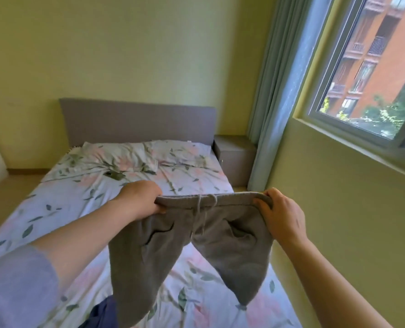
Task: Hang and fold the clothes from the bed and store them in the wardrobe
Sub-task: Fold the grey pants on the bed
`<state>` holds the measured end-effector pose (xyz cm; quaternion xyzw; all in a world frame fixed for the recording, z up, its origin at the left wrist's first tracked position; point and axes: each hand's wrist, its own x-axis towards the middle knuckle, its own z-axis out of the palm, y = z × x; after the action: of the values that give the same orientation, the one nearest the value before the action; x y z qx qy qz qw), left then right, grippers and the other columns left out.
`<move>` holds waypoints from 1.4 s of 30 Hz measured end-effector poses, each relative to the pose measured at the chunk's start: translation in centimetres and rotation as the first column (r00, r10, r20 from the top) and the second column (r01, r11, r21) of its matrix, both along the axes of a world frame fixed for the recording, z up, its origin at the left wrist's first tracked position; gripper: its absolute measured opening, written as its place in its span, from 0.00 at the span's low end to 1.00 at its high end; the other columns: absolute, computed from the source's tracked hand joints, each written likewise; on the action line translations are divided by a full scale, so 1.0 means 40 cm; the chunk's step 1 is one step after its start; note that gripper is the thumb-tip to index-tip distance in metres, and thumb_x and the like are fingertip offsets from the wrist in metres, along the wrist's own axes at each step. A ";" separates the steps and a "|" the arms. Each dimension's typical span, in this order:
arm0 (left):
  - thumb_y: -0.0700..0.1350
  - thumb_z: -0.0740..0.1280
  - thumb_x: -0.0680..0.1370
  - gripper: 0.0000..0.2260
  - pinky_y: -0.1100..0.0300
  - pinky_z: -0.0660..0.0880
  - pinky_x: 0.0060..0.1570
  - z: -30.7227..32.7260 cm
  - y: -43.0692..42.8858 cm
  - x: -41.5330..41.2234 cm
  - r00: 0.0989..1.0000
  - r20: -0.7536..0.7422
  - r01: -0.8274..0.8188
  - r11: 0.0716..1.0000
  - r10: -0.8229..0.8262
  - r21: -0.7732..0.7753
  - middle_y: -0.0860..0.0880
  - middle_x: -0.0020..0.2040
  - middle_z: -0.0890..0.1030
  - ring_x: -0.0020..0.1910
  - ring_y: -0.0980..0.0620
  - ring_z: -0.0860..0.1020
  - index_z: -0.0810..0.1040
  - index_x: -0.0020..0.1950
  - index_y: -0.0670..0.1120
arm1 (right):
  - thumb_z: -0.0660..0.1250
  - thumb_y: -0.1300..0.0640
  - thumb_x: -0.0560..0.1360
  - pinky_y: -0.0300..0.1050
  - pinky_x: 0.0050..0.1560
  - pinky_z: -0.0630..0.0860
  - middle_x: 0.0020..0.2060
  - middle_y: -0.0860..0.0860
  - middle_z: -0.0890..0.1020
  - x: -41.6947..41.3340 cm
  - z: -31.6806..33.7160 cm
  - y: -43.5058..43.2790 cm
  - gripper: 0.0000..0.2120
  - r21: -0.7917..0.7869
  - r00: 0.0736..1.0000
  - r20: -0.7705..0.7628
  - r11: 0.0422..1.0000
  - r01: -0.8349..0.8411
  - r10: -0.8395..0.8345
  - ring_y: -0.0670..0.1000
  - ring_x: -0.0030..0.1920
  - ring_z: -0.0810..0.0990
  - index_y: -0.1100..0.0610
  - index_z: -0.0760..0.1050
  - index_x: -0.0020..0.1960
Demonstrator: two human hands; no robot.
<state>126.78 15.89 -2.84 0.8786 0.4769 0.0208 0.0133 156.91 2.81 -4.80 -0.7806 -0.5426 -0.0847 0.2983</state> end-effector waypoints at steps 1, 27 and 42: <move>0.58 0.67 0.74 0.15 0.58 0.67 0.34 0.028 -0.008 -0.003 1.000 0.001 -0.002 1.000 0.002 0.023 0.51 0.37 0.76 0.40 0.50 0.76 0.73 0.33 0.50 | 0.66 0.44 0.77 0.45 0.35 0.66 0.37 0.53 0.81 0.004 0.033 -0.004 0.13 0.027 1.000 0.013 1.000 -0.001 0.000 0.60 0.40 0.79 0.54 0.76 0.47; 0.52 0.68 0.78 0.25 0.58 0.59 0.33 0.184 -0.081 -0.006 0.808 0.563 -0.070 0.977 0.173 -0.199 0.48 0.23 0.60 0.25 0.49 0.62 0.61 0.26 0.47 | 0.67 0.57 0.78 0.41 0.33 0.75 0.42 0.55 0.79 0.034 0.279 -0.058 0.09 0.042 0.401 -0.898 0.943 -0.330 0.181 0.48 0.36 0.75 0.60 0.76 0.57; 0.32 0.66 0.75 0.11 0.51 0.75 0.61 0.243 -0.153 0.050 0.119 0.649 0.429 0.551 0.751 -0.716 0.39 0.52 0.80 0.50 0.44 0.80 0.77 0.57 0.36 | 0.66 0.69 0.71 0.46 0.54 0.82 0.57 0.62 0.82 -0.038 0.303 -0.098 0.21 0.367 -0.079 -0.913 0.724 -0.583 0.399 0.57 0.55 0.83 0.64 0.75 0.64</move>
<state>128.76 9.76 6.88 0.4381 0.4034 0.3685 0.7138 155.41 -1.10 7.32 -0.4048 -0.4662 0.5885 0.5220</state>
